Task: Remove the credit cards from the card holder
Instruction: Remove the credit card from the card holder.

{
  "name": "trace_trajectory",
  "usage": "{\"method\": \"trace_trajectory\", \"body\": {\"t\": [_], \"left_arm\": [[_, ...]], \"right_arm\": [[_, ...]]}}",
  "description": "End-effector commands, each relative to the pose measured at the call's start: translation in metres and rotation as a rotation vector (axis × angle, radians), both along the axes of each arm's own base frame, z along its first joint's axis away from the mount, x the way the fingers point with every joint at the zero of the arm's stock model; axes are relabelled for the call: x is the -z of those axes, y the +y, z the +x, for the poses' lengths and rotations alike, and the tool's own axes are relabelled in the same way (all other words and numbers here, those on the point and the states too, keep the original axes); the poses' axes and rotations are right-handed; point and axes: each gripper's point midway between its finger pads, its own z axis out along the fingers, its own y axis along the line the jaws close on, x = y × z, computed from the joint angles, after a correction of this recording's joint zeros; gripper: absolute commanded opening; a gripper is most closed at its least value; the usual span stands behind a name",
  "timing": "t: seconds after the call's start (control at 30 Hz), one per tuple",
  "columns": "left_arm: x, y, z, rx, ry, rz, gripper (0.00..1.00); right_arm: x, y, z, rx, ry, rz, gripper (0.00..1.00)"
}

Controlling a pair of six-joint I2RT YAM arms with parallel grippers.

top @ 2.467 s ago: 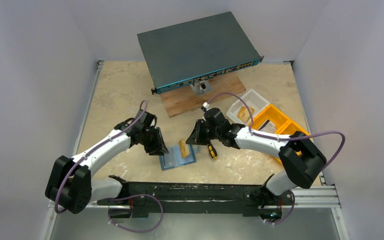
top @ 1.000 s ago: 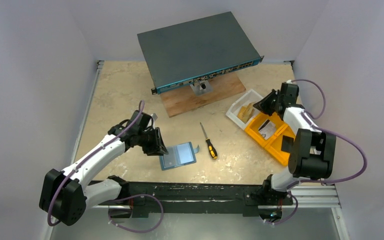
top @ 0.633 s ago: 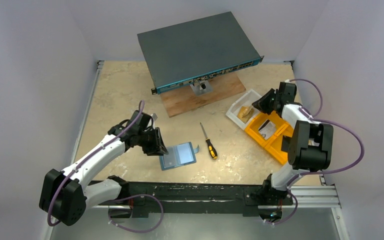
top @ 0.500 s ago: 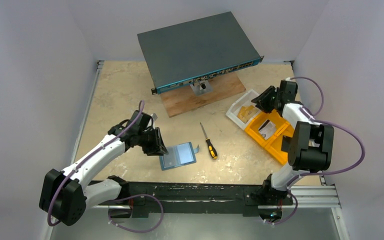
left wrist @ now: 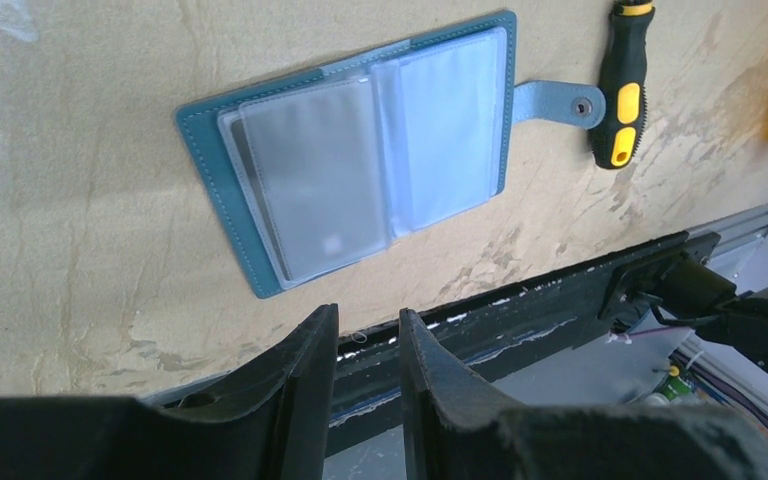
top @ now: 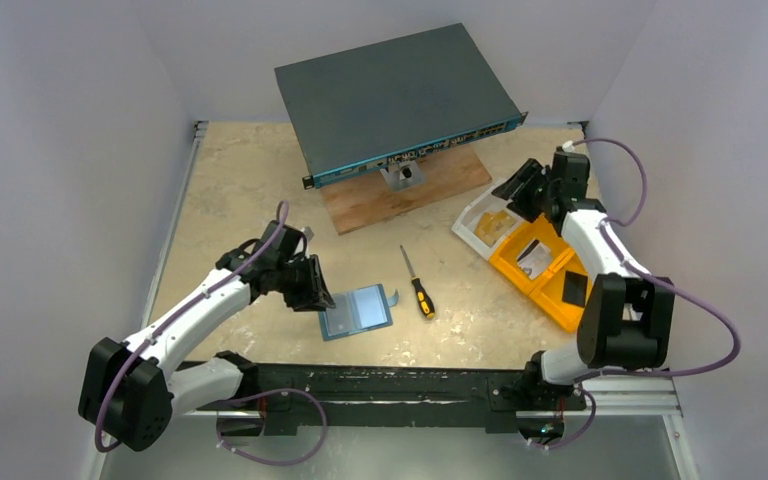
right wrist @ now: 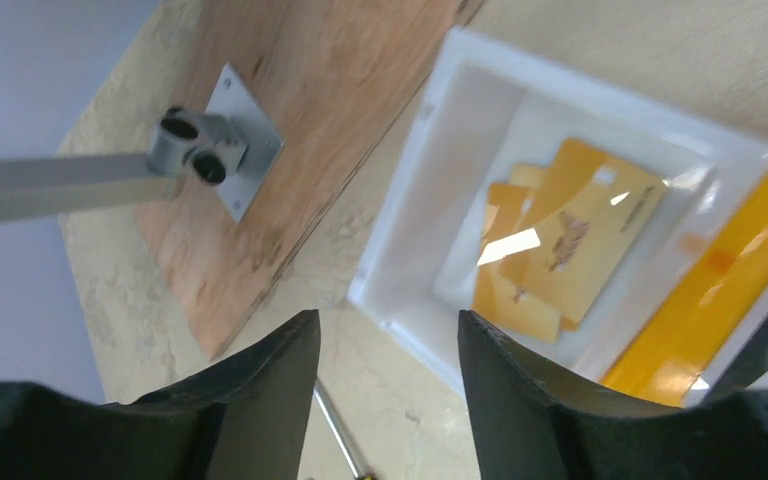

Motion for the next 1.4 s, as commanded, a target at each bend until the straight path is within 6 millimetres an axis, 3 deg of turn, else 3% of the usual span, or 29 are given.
{"method": "trace_trajectory", "body": {"t": [0.0, 0.13, 0.27, 0.47, 0.63, 0.73, 0.8, 0.87, 1.1, 1.37], "left_arm": [[-0.015, 0.007, 0.013, -0.063, -0.063, 0.035, 0.29], [-0.014, 0.022, 0.014, -0.137, -0.077, 0.079, 0.32], [-0.012, 0.033, 0.016, -0.181, -0.080, 0.101, 0.36], [-0.010, 0.041, 0.018, -0.205, -0.087, 0.128, 0.46], [-0.013, 0.048, 0.020, -0.242, -0.094, 0.155, 0.61], [-0.012, 0.056, 0.018, -0.286, -0.084, 0.177, 0.76], [-0.009, 0.061, 0.017, -0.314, -0.074, 0.186, 0.93], [-0.006, 0.067, 0.015, -0.348, -0.050, 0.198, 0.97], [0.004, 0.083, 0.016, -0.450, 0.027, 0.153, 1.00], [0.008, 0.082, 0.021, -0.469, 0.064, 0.095, 1.00]], "right_arm": [[-0.012, 0.046, -0.026, -0.108, -0.020, -0.075, 0.58], [-0.013, 0.098, -0.056, -0.195, -0.041, -0.072, 0.62], [-0.013, 0.162, -0.089, -0.322, -0.054, -0.012, 0.62], [0.015, 0.256, -0.149, -0.573, 0.017, -0.092, 0.63], [0.045, 0.305, -0.189, -0.753, 0.067, -0.178, 0.63], [0.049, 0.331, -0.204, -0.825, 0.050, -0.226, 0.64], [0.053, 0.343, -0.209, -0.841, 0.038, -0.277, 0.63], [0.056, 0.353, -0.214, -0.855, 0.022, -0.318, 0.64], [0.077, 0.375, -0.224, -0.867, 0.024, -0.444, 0.64], [0.092, 0.375, -0.218, -0.817, 0.038, -0.548, 0.64]]}}
